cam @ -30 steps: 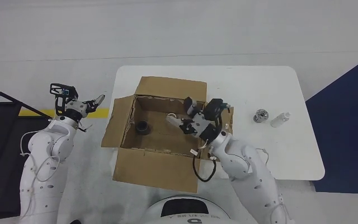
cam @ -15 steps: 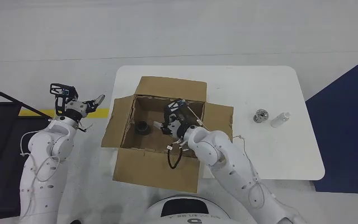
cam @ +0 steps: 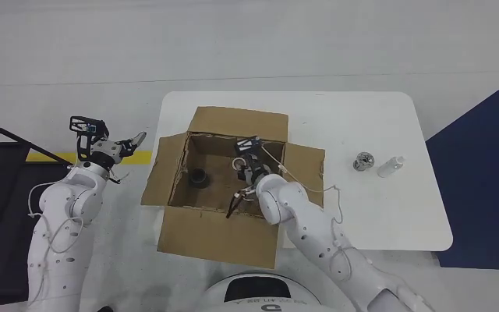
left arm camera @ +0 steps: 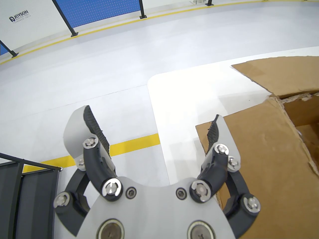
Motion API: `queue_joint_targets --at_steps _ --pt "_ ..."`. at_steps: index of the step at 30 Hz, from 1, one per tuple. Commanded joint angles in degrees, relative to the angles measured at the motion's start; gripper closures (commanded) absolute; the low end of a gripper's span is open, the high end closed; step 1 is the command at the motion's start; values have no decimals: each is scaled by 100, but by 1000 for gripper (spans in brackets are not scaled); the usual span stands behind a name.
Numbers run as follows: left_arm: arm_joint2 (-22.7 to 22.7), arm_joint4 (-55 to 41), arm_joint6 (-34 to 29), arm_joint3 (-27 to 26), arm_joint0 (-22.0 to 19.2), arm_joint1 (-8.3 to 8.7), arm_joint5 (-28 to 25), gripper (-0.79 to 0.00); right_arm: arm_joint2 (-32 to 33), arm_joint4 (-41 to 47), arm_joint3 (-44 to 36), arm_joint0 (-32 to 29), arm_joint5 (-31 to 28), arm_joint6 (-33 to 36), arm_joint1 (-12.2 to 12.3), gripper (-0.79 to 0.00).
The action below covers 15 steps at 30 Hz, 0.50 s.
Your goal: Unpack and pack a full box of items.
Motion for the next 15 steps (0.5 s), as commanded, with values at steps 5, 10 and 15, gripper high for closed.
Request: queue_joint_targets --at_steps 5,10,15 --pt "0 0 0 0 0 0 0 -785 -186 -173 398 272 271 68 -116 -243" --pt "0 0 0 0 0 0 0 -785 -353 -155 754 497 297 144 -230 -237" --pt "0 0 0 0 0 0 0 -785 -499 -170 1045 690 332 202 -340 -246"
